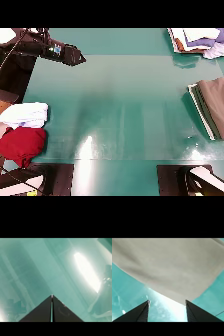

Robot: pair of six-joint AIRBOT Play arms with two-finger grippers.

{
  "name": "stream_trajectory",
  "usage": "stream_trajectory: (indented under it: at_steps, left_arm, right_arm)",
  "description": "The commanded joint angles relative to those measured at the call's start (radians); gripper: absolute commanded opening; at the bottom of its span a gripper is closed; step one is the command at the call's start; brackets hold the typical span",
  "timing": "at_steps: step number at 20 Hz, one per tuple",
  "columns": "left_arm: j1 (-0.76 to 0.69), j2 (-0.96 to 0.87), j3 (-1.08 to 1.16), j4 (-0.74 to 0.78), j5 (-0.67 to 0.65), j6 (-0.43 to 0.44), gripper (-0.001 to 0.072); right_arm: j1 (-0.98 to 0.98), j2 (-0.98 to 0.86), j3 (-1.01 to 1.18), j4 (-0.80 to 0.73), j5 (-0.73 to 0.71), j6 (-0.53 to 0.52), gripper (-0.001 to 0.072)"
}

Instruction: Fold the shirts.

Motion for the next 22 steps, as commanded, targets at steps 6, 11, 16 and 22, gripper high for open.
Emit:
stream_trajectory:
  at_steps: [6,11,16,22]
  left_arm:
    - [0.000,0.001,0.000,0.003,-0.004,0.002,0.0032]
    - [0.000,0.001,0.000,0.002,0.005,0.002,0.0032]
    - [0.000,0.001,0.000,0.002,0.005,0.002,0.0032]
    - [0.000,0.001,0.000,0.002,0.005,0.002,0.0032]
  right_arm:
    - [0.290,0.107,-0.023,0.313,-0.070,0.052,0.0516]
    - [0.644,0.137,-0.023,0.306,-0.198,0.052,0.0017]
    - [0.863,0.131,-0.023,0.299,-0.282,0.051,0.0017]
    - [0.900,0.131,-0.023,0.300,-0.253,0.052,0.0017]
